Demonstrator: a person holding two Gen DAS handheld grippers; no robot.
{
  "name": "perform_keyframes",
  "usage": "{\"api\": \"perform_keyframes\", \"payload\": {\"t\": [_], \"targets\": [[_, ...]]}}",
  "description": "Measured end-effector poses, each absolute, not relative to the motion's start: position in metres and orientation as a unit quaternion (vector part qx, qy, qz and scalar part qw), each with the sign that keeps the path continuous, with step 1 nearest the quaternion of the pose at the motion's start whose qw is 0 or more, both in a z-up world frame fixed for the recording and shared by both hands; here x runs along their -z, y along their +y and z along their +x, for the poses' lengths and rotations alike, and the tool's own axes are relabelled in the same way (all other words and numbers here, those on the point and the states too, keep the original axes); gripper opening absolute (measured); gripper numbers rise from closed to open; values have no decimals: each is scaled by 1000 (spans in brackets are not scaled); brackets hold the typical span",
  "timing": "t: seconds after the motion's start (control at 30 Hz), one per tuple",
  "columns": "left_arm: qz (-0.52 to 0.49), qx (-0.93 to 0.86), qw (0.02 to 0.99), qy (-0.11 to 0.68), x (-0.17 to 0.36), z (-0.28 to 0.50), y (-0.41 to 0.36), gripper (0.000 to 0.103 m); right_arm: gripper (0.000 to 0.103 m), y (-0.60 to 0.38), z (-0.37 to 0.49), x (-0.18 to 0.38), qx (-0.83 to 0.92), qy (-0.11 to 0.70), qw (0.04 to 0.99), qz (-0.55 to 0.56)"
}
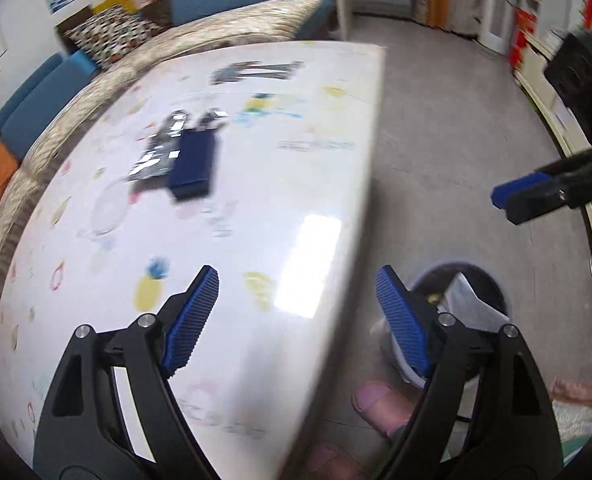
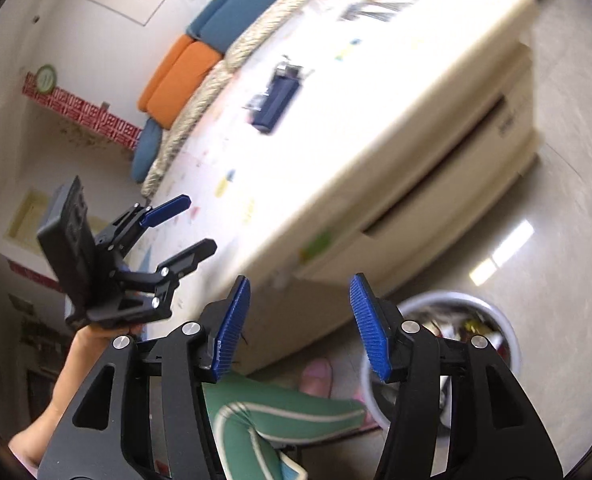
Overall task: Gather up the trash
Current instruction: 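Move both tools back over the table toward the remaining trash, then grasp the clear round lid with the left tool while the right tool grasps the dark blue box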
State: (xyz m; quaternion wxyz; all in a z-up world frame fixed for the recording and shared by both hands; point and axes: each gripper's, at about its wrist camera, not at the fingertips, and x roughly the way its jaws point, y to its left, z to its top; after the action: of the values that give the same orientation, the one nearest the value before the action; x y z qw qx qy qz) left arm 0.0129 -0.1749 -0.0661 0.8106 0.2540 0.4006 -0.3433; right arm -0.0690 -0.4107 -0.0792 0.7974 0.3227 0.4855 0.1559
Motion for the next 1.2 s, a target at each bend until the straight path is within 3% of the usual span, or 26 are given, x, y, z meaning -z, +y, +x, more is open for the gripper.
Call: {"api": "perform_keyframes", "payload": {"t": [0.23,0.63,0.9,1.03,1.2], "targets": [[215,286,841,405,51,86,-135,84,62,-368,9,56,-173,487,804,293],[150,264,849,433,64,198,-111,90,65,-347,145,69,-123,507,790,321],[179,242,837,457,100,238,-110,90,66,-325,198,84,-82,540,784,295],[185,253,833,456,110,243,-112,94,76,-313,213,91,-49,552,789,265],[227,235,833,446,119,254,-124,95,77,-300,227,100,-25,561,791,244]]}}
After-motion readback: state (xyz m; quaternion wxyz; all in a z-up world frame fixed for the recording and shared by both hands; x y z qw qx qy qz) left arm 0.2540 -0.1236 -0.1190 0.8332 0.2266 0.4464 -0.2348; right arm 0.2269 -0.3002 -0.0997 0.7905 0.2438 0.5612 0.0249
